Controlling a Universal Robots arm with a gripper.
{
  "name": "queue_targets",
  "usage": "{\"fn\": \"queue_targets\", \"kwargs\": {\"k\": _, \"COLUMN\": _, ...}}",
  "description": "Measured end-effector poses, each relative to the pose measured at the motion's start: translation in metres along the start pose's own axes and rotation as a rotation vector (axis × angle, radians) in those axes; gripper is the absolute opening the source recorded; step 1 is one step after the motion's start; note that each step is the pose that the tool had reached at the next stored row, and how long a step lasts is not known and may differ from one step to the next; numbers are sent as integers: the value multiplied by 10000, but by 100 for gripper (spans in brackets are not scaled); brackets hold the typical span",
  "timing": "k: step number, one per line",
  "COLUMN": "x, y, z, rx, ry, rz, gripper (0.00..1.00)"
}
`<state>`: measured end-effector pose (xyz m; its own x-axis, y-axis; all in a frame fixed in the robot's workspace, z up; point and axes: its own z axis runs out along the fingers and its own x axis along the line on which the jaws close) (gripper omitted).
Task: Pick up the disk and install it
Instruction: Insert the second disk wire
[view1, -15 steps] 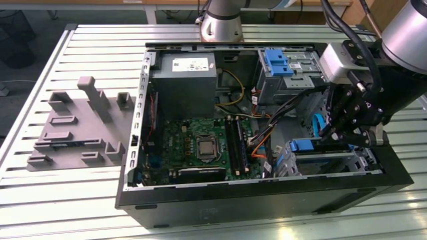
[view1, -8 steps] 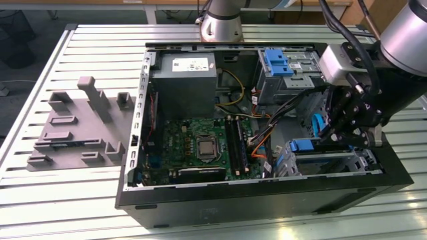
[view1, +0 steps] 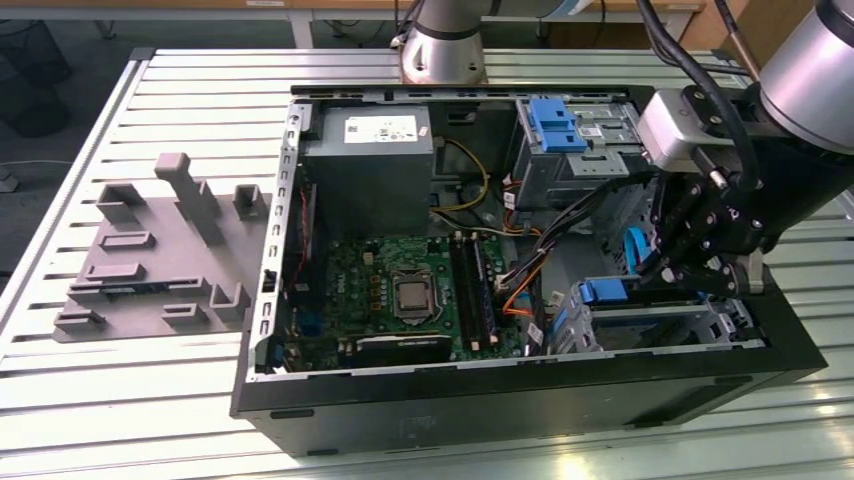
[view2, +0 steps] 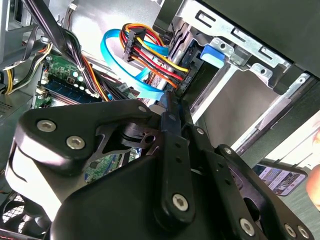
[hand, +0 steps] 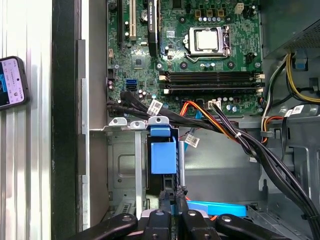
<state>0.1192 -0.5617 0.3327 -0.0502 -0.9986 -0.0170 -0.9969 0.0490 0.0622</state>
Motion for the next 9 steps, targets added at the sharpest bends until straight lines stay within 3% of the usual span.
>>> {"fn": "queue_targets", "kwargs": {"k": 3, "x": 0, "y": 0, "z": 3, "rx": 0, "ry": -3, "rz": -1, "gripper": 17}}
{"fn": "queue_targets", "kwargs": {"k": 4, "x": 0, "y": 0, "z": 3, "rx": 0, "ry": -2, "rz": 0, "gripper": 23}}
{"fn": "queue_targets", "kwargs": {"k": 9, "x": -1, "y": 1, "z": -25, "rx": -1, "ry": -7, "rz": 0, "gripper": 23}}
